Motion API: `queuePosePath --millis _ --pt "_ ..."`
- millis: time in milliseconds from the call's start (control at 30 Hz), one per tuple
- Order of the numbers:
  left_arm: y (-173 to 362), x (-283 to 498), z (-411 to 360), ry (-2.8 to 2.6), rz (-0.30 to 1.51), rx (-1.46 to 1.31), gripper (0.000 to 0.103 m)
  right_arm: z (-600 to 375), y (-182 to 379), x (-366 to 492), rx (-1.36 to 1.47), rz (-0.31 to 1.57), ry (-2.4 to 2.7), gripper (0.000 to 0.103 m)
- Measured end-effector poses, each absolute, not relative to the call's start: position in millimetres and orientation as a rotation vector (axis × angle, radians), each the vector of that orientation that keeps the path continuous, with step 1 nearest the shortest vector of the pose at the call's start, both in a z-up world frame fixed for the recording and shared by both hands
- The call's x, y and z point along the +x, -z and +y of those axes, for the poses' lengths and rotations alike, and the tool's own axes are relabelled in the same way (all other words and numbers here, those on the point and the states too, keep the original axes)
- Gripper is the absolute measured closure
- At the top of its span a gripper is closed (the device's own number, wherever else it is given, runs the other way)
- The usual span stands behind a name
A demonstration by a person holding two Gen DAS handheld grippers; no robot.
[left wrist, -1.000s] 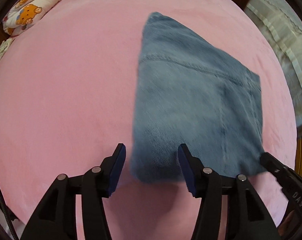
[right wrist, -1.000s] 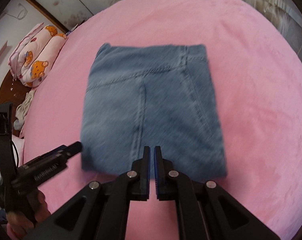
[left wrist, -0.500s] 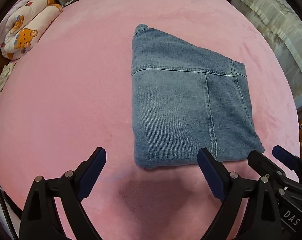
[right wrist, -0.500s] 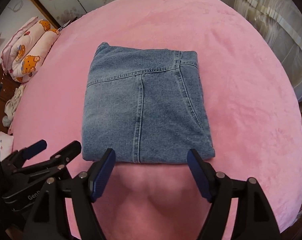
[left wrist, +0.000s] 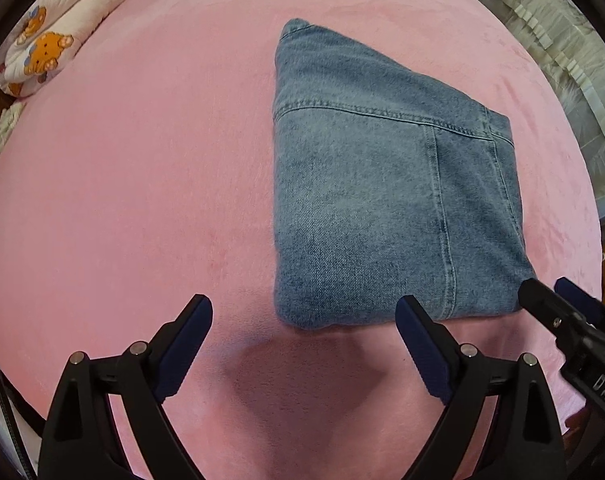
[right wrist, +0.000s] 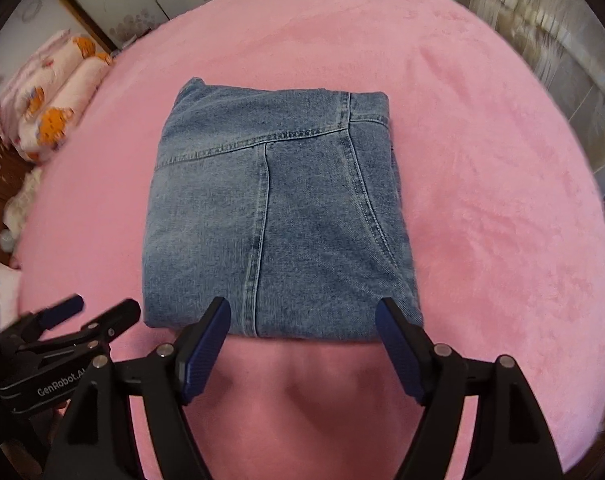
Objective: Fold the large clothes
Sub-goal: 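Grasp the edge of the denim bundle with the right gripper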
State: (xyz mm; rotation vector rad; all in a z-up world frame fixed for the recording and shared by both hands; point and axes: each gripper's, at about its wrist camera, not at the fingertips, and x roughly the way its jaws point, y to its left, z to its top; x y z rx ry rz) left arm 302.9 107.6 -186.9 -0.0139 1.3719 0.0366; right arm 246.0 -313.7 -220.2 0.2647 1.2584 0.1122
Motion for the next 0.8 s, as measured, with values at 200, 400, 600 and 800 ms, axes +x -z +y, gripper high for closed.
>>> queuePosePath --millis 200,400,600,800 --pt "209 314 122 -0.054 1.401 -0.084 0.011 -359 267 265 0.432 1.286 -0.170 0.024" --pt "227 331 132 -0.061 1.403 -0.046 0.011 -406 311 289 0.588 1.303 -0.187 0.024" --pt "243 348 145 0.031 1.444 -0.096 0.011 -419 338 312 0.657 1.331 -0.334 0.022" --pt "254 364 160 0.108 1.455 -0.166 0.011 -418 353 329 0.767 1.316 -0.493 0.022"
